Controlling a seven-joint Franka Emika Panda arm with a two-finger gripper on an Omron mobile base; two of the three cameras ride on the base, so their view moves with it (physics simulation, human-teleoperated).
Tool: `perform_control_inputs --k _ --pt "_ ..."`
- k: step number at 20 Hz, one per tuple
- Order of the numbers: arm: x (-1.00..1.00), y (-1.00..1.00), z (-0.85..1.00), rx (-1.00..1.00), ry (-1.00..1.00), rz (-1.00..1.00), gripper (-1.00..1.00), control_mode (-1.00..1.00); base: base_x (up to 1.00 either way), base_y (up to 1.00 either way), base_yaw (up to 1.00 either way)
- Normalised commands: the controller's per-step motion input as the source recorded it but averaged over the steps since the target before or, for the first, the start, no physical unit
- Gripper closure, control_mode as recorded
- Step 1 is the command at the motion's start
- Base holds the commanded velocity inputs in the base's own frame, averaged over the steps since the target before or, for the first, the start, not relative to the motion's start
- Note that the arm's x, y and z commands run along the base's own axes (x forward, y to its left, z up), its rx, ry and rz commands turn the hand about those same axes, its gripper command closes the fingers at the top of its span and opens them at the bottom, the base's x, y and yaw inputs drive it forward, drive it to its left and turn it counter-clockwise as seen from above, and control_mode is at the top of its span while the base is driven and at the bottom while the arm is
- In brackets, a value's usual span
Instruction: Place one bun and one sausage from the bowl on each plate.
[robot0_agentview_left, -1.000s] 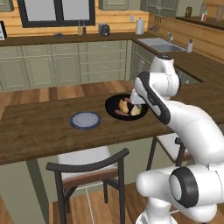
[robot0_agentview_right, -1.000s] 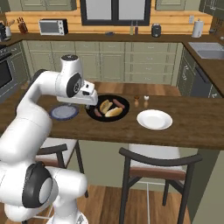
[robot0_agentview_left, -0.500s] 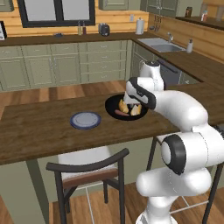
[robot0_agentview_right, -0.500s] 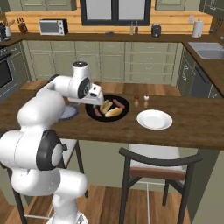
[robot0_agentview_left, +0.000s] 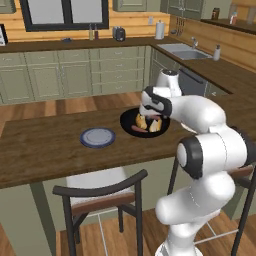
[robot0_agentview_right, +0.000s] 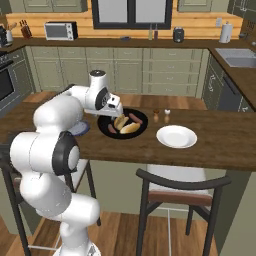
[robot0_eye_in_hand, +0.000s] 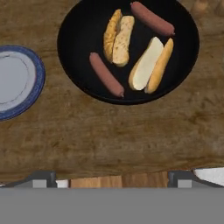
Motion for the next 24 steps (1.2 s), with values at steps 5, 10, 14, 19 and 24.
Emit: perform_control_inputs --k 5,10,14,19,24 --pt "0.79 -0.11 -0.14 0.02 0.01 -0.01 -1.0 -1.0 0.0 0.0 0.0" --pt "0.97 -0.07 -0.54 0.01 0.04 -0.03 -1.0 -1.0 0.0 0.0 0.0" --pt "0.99 -0.03 -0.68 0.12 0.09 -0.12 -1.0 -1.0 0.0 0.0 0.0" --pt "1.0 0.12 -0.22 0.02 0.01 -0.02 -1.0 -1.0 0.0 0.0 0.0" --pt "0.84 0.02 -0.62 0.0 0.03 0.0 -1.0 -1.0 0.0 0.0 0.0"
